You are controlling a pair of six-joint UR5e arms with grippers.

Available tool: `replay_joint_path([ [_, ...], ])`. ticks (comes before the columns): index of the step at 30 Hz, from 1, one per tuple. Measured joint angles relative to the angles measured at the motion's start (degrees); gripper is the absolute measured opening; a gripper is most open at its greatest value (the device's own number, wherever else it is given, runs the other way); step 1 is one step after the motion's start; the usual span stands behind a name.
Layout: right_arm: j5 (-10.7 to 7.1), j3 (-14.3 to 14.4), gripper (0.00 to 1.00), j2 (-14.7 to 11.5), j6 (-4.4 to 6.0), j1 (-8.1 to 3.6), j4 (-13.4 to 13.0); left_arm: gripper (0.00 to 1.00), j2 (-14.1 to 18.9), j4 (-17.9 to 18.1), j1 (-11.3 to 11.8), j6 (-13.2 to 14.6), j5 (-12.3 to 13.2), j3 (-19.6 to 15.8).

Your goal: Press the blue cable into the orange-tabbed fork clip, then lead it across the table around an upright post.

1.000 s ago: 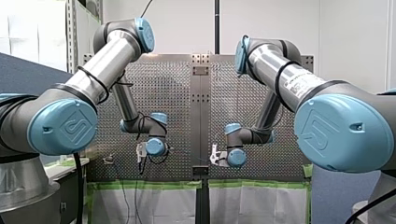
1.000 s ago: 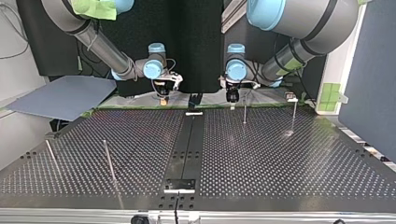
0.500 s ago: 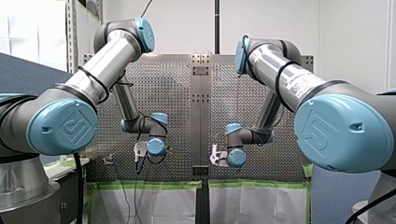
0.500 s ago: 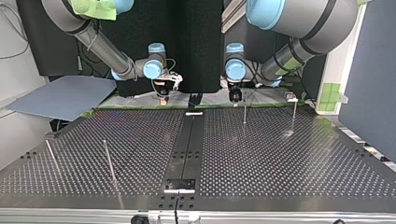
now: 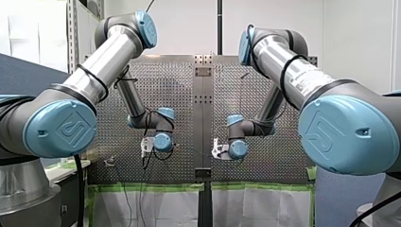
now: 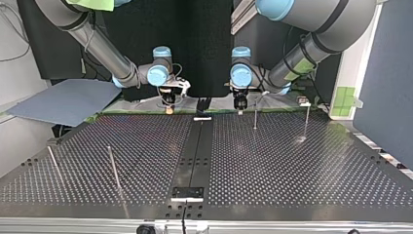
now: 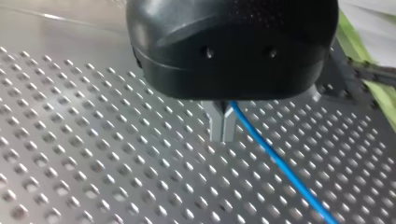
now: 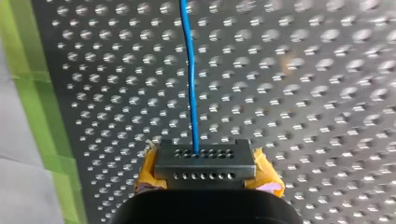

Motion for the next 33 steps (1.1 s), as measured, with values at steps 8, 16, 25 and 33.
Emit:
replay_joint_path([
  [8,-0.22,0.00,0.00,-4.44,-0.04,0.62,4.42,0.01,4.43,-4.52,-2.02,-2.20,-0.51,-0.05],
  [16,-0.99,0.00,0.00,-8.35,0.03,1.05,7.92,0.01,8.91,-7.37,-4.02,-4.16,-1.81,-0.08],
  [25,-2.36,-0.35,0.00,-13.50,0.20,1.46,8.78,0.01,13.79,-7.38,-4.99,-5.09,-1.84,0.12],
  [33,-3.53,-2.70,0.00,-17.58,0.03,1.66,11.74,0.01,18.22,-7.60,-4.96,-7.48,-1.77,0.68],
])
